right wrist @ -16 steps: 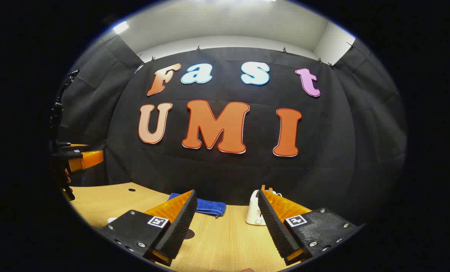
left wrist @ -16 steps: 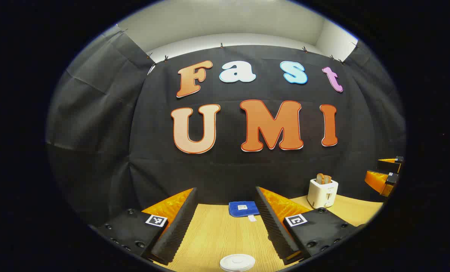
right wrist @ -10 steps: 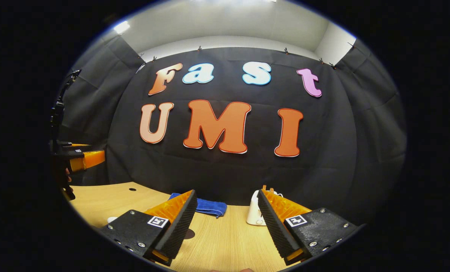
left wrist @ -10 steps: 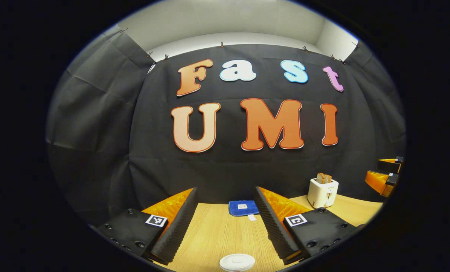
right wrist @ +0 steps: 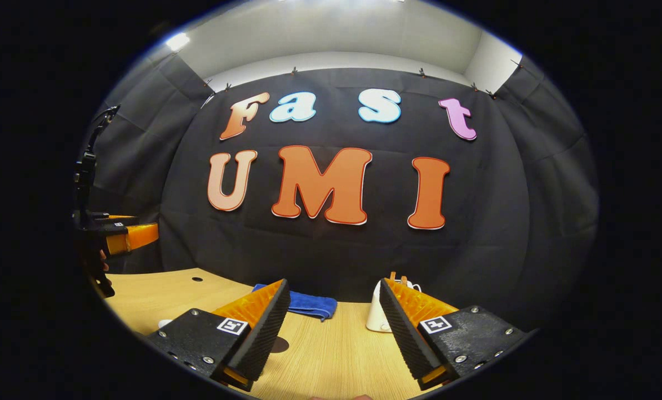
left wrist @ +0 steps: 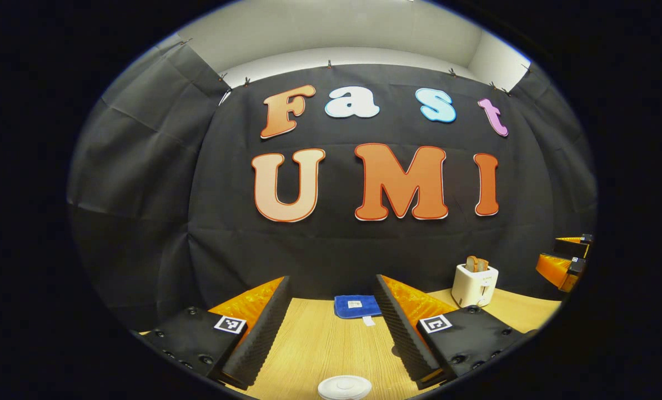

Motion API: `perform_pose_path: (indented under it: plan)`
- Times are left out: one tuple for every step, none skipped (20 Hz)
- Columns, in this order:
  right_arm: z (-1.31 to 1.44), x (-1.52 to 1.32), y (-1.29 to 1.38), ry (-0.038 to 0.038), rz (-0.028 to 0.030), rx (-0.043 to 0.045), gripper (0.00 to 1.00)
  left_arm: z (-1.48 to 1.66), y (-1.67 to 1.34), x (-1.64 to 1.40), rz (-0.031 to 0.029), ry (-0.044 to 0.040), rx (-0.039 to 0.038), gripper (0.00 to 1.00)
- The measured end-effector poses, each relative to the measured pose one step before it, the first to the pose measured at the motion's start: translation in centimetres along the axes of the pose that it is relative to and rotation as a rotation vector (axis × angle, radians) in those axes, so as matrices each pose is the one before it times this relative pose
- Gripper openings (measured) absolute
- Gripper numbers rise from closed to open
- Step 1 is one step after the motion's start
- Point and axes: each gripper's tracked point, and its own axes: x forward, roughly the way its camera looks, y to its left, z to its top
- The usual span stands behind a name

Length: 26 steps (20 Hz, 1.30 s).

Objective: Open the teacup lid with one hand, grasp the water bottle and pour water into the teacup with the other hand; after pouring, place the water bottle on the coaster and then close the teacup lid.

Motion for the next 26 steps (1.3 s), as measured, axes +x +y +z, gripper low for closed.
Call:
perform_pose_path:
  plan:
    - [-0.011,0.119,-0.007,0.00088,-0.00168,-0.00338,0.97,-0.251,0.052,0.174,-0.00011,0.00538,0.00264,0.98]
    - [-0.069,0.036,0.043,0.00028,0.00056,-0.0016,0.97,-0.011,0.057,0.233,0.00001,0.00329,-0.00071,0.96]
    - [0.036,0.246,0.236,0.0001,0.00226,0.0,0.97,0.011,0.022,0.115,-0.00181,0.00143,-0.00168,0.96]
    - [-0.148,0.036,0.159,0.00067,0.00476,-0.00051,0.96,-0.2,0.153,0.027,0.00098,0.00199,0.00022,0.96]
    - [-0.157,0.106,0.174,-0.00152,0.00492,-0.0021,0.96,-0.237,0.23,0.07,0.0006,0.00207,0.0016,0.96]
    - [-0.215,0.184,0.192,0.0019,0.00353,-0.00441,0.96,-0.219,0.172,0.076,0.0001,0.00547,0.00258,0.96]
    - [-0.196,0.071,0.313,0.00307,0.00519,-0.00542,0.96,-0.344,0.135,0.159,0.00078,0.00707,0.00211,0.96]
    - [-0.306,0.219,0.34,0.00544,0.00603,-0.00463,0.96,-0.457,0.161,0.125,-0.00119,0.00764,0.00319,0.98]
    - [-0.249,0.184,0.402,0.00542,0.00899,-0.00435,0.96,-0.533,0.047,0.075,-0.00308,0.00851,0.00249,0.98]
    - [-0.314,0.058,0.366,0.00574,0.00906,-0.00327,0.96,-0.634,0.038,0.002,-0.00495,0.01127,-0.00001,0.98]
    - [-0.344,0.061,0.247,0.00547,0.01012,-0.00277,0.96,-0.726,-0.086,0.096,-0.00708,0.01123,-0.0024,0.96]
    - [-0.412,-0.104,0.264,0.00336,0.01005,-0.00209,0.96,-0.826,-0.092,0.054,-0.00753,0.01597,-0.00247,0.98]
    - [-0.312,-0.084,0.424,0.00442,0.01152,-0.00168,0.96,-0.78,-0.085,0.051,-0.00759,0.01626,-0.00349,0.98]
    - [-0.32,-0.162,0.304,0.00277,0.01109,0.00018,0.96,-0.75,-0.061,-0.234,-0.00809,0.01657,-0.00225,0.96]
    - [-0.281,-0.121,0.339,0.00339,0.01081,0.00257,0.96,-0.728,-0.065,-0.07,-0.00812,0.01268,-0.00147,0.96]
    - [-0.308,-0.202,0.262,0.00429,0.01174,0.00309,0.96,-0.688,-0.092,-0.006,-0.00888,0.01233,-0.00292,0.96]
    - [-0.261,-0.168,0.32,0.00312,0.01137,0.00332,0.96,-0.669,-0.029,-0.042,-0.00684,0.01162,-0.00421,0.96]
    - [-0.344,-0.207,0.292,0.00659,0.00959,0.00313,0.96,-0.61,-0.121,-0.264,-0.00766,0.00715,-0.00354,0.97]
    - [-0.487,-0.28,0.209,0.00684,0.00966,0.00185,0.96,-0.607,-0.099,-0.189,-0.00716,0.01073,-0.00017,0.98]
    - [-0.476,-0.263,0.261,0.00683,0.00842,0.00087,0.96,-0.786,0.007,-0.153,-0.00695,0.00834,0.0008,0.98]
    - [-0.512,-0.095,0.186,0.0093,0.00974,0.0009,0.96,-0.738,-0.176,-0.11,-0.00781,0.01035,0.00279,0.98]
    - [-0.635,-0.203,0.371,0.01233,0.01223,0.00245,0.96,-0.634,-0.247,-0.128,-0.00805,0.00998,0.00308,0.96]
    - [-0.549,-0.246,0.316,0.0111,0.01438,0.00391,0.96,-0.912,-0.222,-0.083,-0.00703,0.01369,0.00052,0.98]
    - [-0.654,-0.246,0.359,0.01304,0.01354,0.00334,0.97,-0.958,-0.195,0.031,-0.00829,0.01531,-0.00114,0.98]
    - [-0.494,-0.178,0.422,0.00922,0.01382,0.00083,0.96,-0.936,-0.338,0.092,-0.01245,0.01596,0.00174,0.98]
    - [-0.326,-0.097,0.429,0.00564,0.01167,-0.00066,0.97,-0.807,-0.288,-0.165,-0.01229,0.01331,0.00385,0.98]
